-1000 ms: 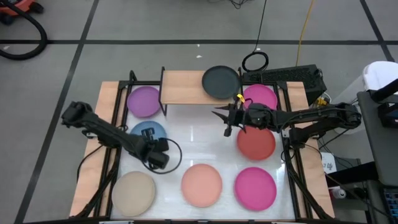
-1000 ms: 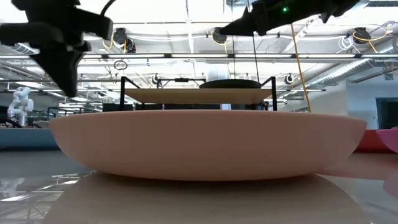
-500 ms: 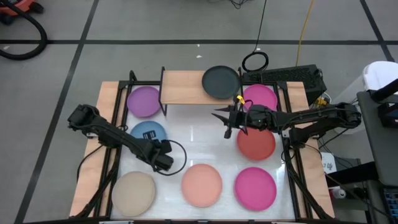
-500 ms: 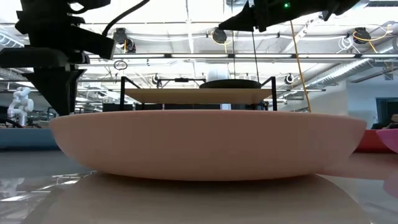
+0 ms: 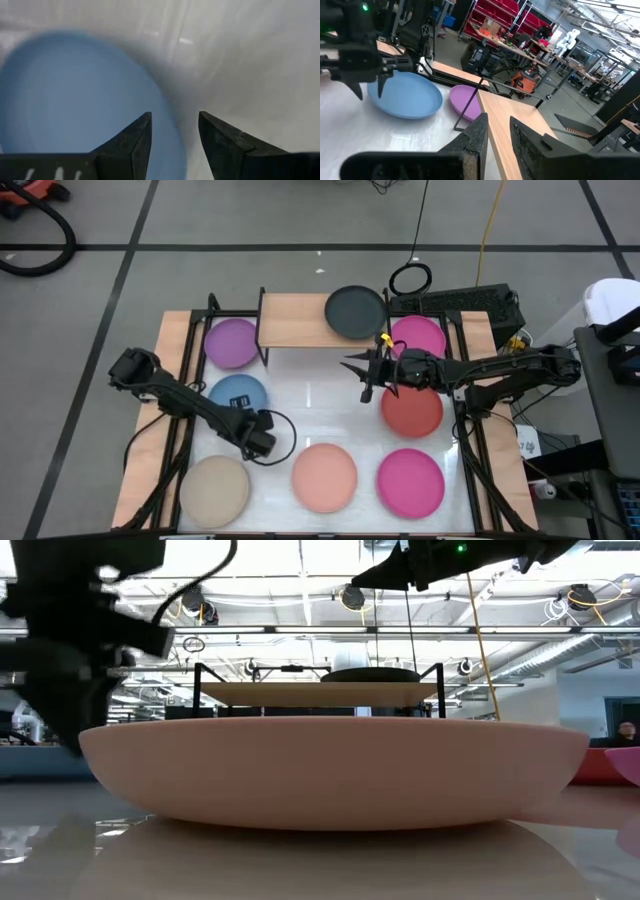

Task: Place and stack plates onto a shelf
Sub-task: Stack the blue plate on top of the black plate on the shelf

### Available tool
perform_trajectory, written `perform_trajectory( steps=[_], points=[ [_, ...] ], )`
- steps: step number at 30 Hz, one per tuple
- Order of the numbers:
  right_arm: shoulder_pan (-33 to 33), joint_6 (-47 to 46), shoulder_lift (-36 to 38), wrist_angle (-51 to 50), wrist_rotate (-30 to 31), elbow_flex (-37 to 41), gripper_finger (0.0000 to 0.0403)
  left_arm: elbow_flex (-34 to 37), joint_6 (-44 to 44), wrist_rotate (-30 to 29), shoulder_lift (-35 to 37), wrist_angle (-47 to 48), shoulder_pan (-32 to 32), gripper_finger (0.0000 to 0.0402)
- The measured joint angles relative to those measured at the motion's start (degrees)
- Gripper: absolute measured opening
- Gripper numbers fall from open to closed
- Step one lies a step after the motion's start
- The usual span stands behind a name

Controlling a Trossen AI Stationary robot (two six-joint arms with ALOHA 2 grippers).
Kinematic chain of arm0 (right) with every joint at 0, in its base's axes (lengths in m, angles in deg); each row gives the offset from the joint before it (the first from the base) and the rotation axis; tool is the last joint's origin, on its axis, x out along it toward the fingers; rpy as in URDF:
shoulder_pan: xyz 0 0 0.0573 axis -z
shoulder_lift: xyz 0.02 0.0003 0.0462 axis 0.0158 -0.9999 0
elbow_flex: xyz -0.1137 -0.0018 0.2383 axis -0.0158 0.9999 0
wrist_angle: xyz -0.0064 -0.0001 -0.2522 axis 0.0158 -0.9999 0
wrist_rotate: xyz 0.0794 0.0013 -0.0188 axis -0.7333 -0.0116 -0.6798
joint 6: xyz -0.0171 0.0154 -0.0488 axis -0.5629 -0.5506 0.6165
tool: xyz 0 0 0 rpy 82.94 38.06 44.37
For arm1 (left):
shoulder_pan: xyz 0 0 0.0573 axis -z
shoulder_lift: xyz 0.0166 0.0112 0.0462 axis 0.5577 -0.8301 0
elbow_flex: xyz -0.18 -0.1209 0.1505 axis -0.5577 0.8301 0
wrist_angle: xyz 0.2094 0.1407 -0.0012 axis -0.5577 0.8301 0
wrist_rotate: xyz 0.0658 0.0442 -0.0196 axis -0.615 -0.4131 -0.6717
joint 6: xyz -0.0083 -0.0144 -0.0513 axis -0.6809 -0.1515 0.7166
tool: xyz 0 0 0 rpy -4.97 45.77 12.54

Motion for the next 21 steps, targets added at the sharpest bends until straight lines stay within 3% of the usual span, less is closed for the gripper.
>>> perform_trajectory(
  steps=[8, 13, 15, 18, 21],
  points=[
    [0.00, 0.00, 0.00, 0.01, 0.00, 0.01, 0.0063, 5.49, 0.77, 2.81, 0.04, -2.73, -3.69, 0.0154],
    [0.00, 0.03, 0.00, 0.00, -0.01, 0.01, 0.0063, 4.87, -5.09, 4.70, 0.04, -2.35, -4.06, 0.0061],
    [0.00, 0.37, 0.00, -0.03, 0.00, 0.00, 0.0063, 3.49, -6.29, 4.43, 0.11, -1.28, -4.08, 0.0023],
    [-0.05, 1.66, 0.08, -0.05, 0.52, 0.02, 0.0063, -0.64, -6.85, 2.25, 0.23, 3.46, -3.74, 0.0013],
    [-1.93, 2.56, 1.66, -0.08, 7.65, 0.04, 0.0063, -7.20, -8.69, -0.05, 0.26, 8.54, -2.18, 0.0012]
  ],
)
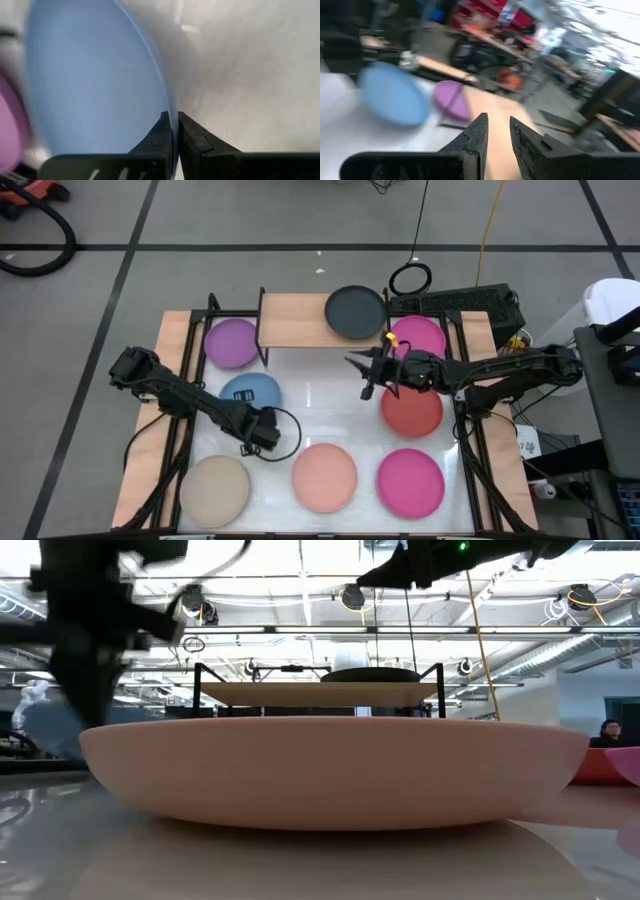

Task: Place and stack plates onto a shelf
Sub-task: Stack the blue plate on top of the black plate on the shelf

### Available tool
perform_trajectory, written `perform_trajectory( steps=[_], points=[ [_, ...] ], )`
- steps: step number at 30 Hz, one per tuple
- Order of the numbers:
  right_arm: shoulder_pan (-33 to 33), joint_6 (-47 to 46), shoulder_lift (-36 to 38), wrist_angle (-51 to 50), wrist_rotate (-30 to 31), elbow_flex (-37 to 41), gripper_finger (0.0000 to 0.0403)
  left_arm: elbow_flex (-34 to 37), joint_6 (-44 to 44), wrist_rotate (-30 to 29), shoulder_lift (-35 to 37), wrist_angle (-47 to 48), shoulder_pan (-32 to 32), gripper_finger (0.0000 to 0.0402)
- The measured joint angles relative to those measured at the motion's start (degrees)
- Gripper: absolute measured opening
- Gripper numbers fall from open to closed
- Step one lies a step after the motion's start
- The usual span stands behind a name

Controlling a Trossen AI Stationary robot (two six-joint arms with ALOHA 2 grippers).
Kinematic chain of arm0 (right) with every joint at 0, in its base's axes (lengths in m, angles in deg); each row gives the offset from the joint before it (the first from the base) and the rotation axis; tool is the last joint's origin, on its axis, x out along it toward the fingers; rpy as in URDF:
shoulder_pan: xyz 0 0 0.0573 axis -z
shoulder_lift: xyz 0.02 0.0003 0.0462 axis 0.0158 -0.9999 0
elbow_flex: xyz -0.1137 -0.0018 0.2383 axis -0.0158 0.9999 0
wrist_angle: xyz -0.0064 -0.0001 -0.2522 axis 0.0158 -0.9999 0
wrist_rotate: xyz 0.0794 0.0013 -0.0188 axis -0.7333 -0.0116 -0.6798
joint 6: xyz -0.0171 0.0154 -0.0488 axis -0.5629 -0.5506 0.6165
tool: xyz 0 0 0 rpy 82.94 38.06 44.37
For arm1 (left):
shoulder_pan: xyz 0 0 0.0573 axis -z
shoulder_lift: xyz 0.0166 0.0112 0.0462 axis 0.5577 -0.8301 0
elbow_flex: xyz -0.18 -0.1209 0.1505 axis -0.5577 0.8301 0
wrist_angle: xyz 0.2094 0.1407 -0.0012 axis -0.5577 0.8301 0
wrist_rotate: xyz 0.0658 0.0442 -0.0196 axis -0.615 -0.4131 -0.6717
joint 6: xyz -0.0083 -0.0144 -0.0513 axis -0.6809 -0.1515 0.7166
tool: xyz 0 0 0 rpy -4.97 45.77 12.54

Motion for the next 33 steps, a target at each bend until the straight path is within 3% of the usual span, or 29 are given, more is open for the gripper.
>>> perform_trajectory(
  steps=[4, 7, 12, 15, 18, 21, 23, 27, 33],
  points=[
    [-4.00, 5.96, 3.70, 0.37, 10.73, 0.00, 0.0063, -9.20, -5.62, -6.12, 0.00, 4.38, 2.32, 0.0012],
    [-6.88, 8.25, 6.98, -0.29, 14.93, 0.00, 0.0063, -15.59, -12.55, -11.71, 0.00, 4.11, 3.30, 0.0012],
    [-9.65, 8.58, 11.40, -0.84, 16.42, 1.19, 0.0063, -22.66, -31.91, -26.89, 0.00, 0.49, 1.29, 0.0012],
    [-9.77, 8.71, 13.83, -0.98, 16.42, 3.01, 0.0063, -24.30, -47.39, -27.54, 0.02, -5.79, -3.60, 0.0012],
    [-9.70, 9.01, 15.98, 0.30, 16.49, 4.80, 0.0063, -25.01, -63.30, -23.10, 0.00, -15.11, -10.66, 0.0012],
    [-9.70, 9.02, 17.98, 3.11, 16.44, 6.69, 0.0063, -25.08, -77.93, -13.36, -0.01, -24.68, -18.59, 0.0012],
    [-9.72, 9.04, 19.15, 4.20, 16.40, 7.83, 0.0063, -25.08, -83.24, -7.19, -0.36, -30.20, -23.54, 0.0012],
    [-9.70, 9.10, 21.10, 5.74, 16.42, 10.04, 0.0063, -25.08, -87.69, 1.79, -0.53, -36.28, -31.86, 0.0012],
    [-9.70, 11.72, 22.16, 12.29, 16.42, 12.83, 0.0063, -25.07, -85.87, 15.23, -1.77, -40.03, -39.46, 0.0012]
  ],
)
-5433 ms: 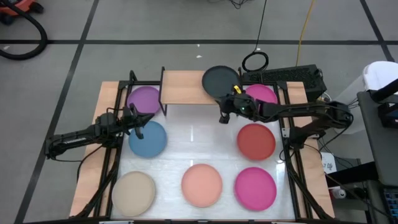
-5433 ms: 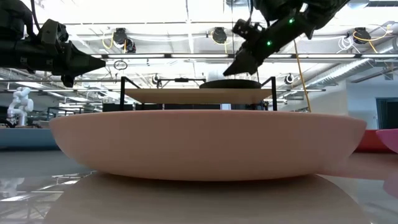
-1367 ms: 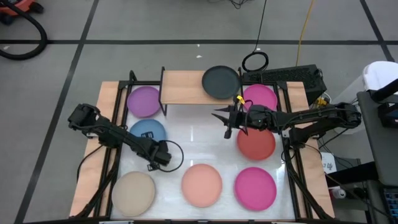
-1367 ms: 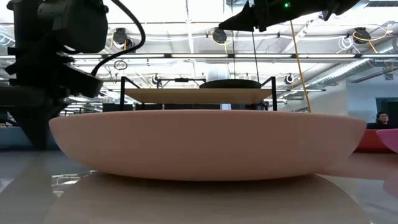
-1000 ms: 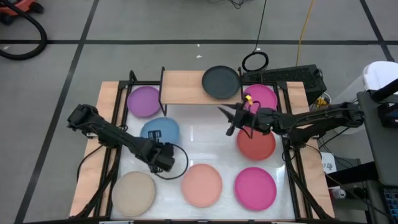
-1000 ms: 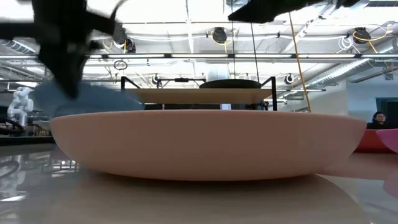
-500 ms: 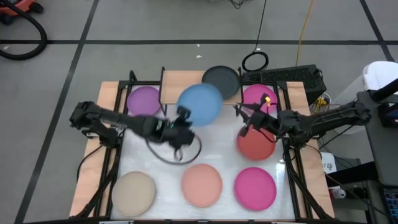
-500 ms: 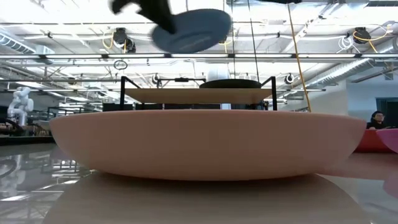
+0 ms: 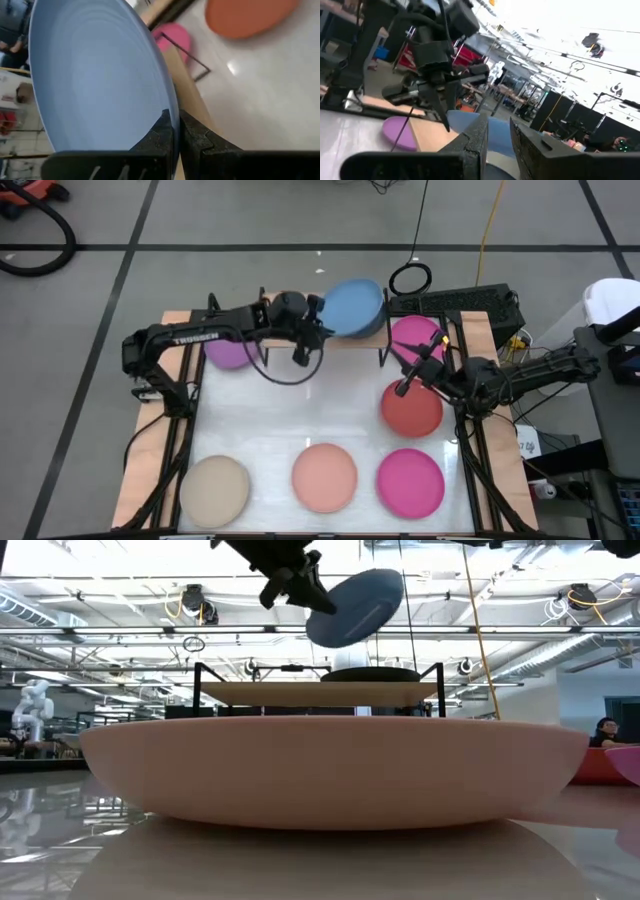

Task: Place and stack plates onto a shelf
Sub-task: Stack the blue plate on top of the black plate on the shelf

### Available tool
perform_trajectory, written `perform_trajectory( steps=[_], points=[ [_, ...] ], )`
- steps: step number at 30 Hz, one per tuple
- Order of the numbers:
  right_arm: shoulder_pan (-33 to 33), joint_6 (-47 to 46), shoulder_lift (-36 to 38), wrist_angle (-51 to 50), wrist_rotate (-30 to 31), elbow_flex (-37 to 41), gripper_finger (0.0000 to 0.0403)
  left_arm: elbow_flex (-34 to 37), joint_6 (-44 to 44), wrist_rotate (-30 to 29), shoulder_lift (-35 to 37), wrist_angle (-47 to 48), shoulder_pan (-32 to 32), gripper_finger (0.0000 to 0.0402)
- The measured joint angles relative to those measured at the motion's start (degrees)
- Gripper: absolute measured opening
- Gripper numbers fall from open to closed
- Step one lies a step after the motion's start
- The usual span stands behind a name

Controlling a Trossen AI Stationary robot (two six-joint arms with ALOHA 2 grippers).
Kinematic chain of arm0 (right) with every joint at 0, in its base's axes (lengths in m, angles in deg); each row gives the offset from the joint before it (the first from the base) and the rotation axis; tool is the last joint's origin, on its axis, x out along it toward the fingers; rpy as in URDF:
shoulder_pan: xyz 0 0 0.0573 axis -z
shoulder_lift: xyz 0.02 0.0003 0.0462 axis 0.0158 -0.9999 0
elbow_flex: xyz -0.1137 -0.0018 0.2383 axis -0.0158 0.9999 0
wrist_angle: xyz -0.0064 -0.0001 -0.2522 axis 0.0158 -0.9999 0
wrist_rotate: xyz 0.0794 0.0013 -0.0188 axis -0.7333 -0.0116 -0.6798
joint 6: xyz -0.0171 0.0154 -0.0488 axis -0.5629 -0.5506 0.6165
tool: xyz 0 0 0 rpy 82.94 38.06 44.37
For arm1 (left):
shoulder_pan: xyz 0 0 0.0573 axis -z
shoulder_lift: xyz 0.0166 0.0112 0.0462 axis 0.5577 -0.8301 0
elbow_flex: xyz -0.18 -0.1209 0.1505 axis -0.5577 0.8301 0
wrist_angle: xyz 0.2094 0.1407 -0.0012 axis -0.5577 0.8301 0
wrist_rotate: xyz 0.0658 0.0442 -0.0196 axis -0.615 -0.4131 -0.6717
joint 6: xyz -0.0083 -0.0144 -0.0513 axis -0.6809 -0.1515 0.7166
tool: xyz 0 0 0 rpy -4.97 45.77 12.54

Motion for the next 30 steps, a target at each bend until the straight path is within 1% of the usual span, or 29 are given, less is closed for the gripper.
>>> perform_trajectory(
  steps=[3, 6, 11, 18, 26, 30],
  points=[
    [0.00, 0.87, -0.02, 2.81, -0.02, 0.69, 0.0063, -0.07, 0.02, 1.53, -2.27, -3.12, -2.12, 0.0012],
    [0.00, 0.88, -0.04, 3.70, -0.02, 0.74, 0.0063, 0.02, -1.67, 1.58, -5.57, -6.18, -2.88, 0.0012],
    [0.00, 0.86, -0.02, 3.73, -0.04, 0.74, 0.0063, 0.02, -2.20, 1.58, -8.58, -7.06, -2.93, 0.0014],
    [0.02, 0.91, -0.02, 3.61, -0.04, 0.74, 0.0063, 0.02, -1.92, -4.60, -9.42, -10.13, -2.99, 0.0053],
    [0.00, 0.78, -0.02, 3.46, -0.02, 0.74, 0.0063, 0.02, 1.34, -5.20, -9.05, -9.03, -2.70, 0.0104],
    [0.02, 0.76, -0.02, 3.48, -0.04, 0.74, 0.0063, 0.02, 1.97, -8.45, -9.07, -9.02, -1.94, 0.0138]
  ],
)
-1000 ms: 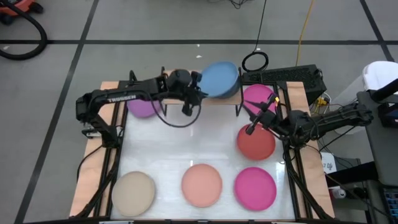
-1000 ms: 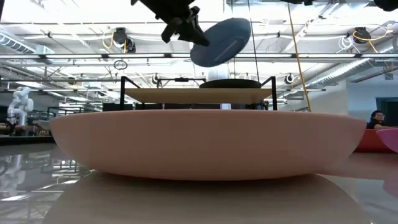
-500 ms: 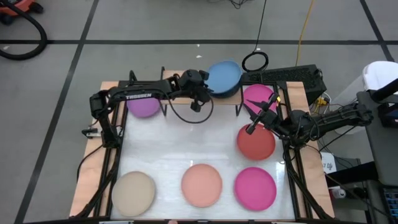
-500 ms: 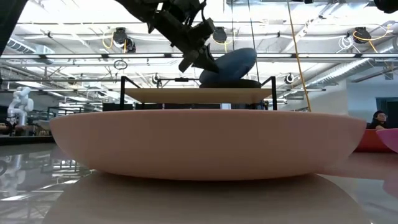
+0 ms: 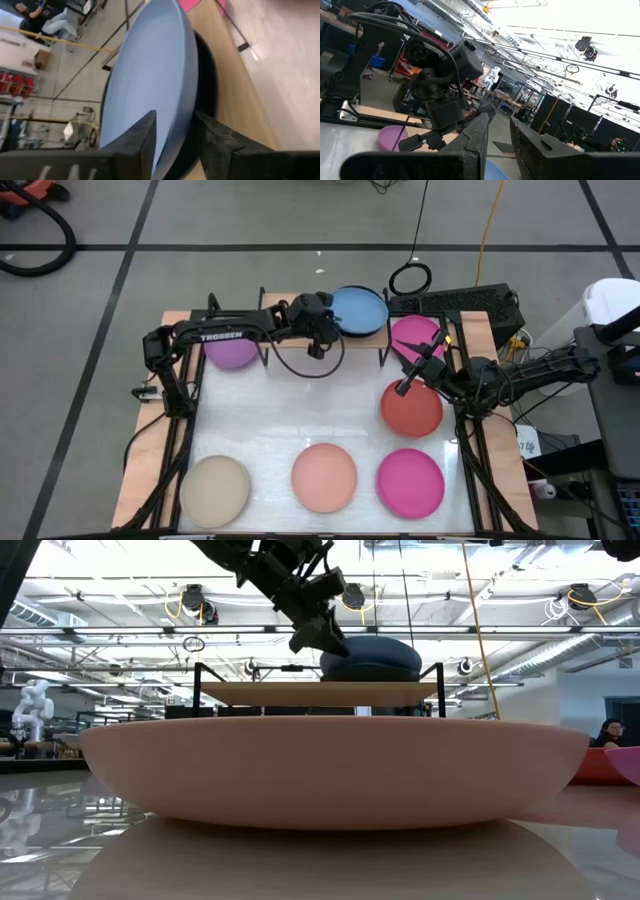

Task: Place and stack plates onto a shelf
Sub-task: Stack the blue plate on top of the black plate on the shelf, then stack the pink plate on top of the blue plate on the shelf

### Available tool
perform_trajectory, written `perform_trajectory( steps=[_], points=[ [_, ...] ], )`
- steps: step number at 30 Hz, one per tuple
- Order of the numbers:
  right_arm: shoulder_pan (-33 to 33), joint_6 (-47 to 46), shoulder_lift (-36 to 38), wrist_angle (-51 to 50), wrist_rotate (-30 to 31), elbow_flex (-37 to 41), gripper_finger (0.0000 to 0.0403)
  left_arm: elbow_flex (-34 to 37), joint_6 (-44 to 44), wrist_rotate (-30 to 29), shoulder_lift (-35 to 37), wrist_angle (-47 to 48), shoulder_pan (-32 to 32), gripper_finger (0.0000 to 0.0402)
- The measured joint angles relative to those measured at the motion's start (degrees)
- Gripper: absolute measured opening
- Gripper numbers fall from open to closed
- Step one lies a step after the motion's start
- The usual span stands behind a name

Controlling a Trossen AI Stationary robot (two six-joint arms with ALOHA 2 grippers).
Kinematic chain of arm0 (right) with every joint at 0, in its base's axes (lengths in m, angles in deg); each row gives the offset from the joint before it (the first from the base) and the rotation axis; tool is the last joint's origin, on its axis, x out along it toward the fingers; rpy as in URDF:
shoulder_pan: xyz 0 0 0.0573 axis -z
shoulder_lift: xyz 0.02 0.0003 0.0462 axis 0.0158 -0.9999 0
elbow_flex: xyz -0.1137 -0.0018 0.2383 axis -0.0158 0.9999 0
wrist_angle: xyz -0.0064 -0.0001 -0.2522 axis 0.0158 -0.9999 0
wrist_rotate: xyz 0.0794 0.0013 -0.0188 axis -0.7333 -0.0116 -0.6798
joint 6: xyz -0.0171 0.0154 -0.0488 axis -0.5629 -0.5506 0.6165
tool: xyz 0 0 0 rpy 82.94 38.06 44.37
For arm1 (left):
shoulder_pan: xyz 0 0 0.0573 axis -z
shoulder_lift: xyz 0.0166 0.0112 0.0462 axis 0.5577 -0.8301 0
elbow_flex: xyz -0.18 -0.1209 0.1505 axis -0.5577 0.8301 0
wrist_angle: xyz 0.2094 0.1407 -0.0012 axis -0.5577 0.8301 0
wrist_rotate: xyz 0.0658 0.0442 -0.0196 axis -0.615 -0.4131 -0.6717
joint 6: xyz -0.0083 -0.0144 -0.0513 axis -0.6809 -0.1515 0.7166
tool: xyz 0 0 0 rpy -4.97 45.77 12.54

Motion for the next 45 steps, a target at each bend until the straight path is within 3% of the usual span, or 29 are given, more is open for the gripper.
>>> perform_trajectory(
  steps=[6, 10, 17, 20, 24, 28, 37, 41, 45],
  points=[
    [0.00, -0.02, 0.00, -0.02, 0.02, 0.00, 0.0063, 0.02, 0.24, -6.23, 2.72, 0.13, 2.02, 0.0180],
    [-0.02, 0.00, 0.00, -0.32, 0.02, -0.02, 0.0063, 0.02, 2.83, -7.20, 6.95, 0.48, 3.96, 0.0188],
    [-0.01, -0.01, -0.02, -1.53, 0.02, -0.02, 0.0063, 0.00, 14.36, -7.01, 17.94, 4.03, 7.46, 0.0188],
    [0.01, -0.02, -0.27, -1.96, 0.30, -0.02, 0.0063, 0.00, 23.51, -4.82, 23.01, 7.06, 8.54, 0.0188],
    [0.25, -0.02, -1.44, -1.77, 5.12, -0.02, 0.0063, 1.25, 31.39, -2.50, 28.00, 12.43, 11.15, 0.0188],
    [1.03, -0.59, -2.27, -0.64, 11.34, -0.04, 0.0063, 9.78, 34.09, -6.20, 32.78, 9.64, 13.01, 0.0188],
    [1.92, -4.75, -2.29, -1.97, 10.49, -0.18, 0.0063, 39.81, 40.48, -4.58, 43.09, -24.81, 13.76, 0.0188],
    [1.95, -7.51, -2.29, -10.06, 10.49, -3.52, 0.0063, 49.12, 42.05, -4.58, 46.07, -35.29, 13.80, 0.0188],
    [2.11, -14.43, -2.85, -25.01, 10.30, -10.41, 0.0063, 53.59, 44.77, -4.62, 49.14, -37.06, 13.80, 0.0188]
  ],
)
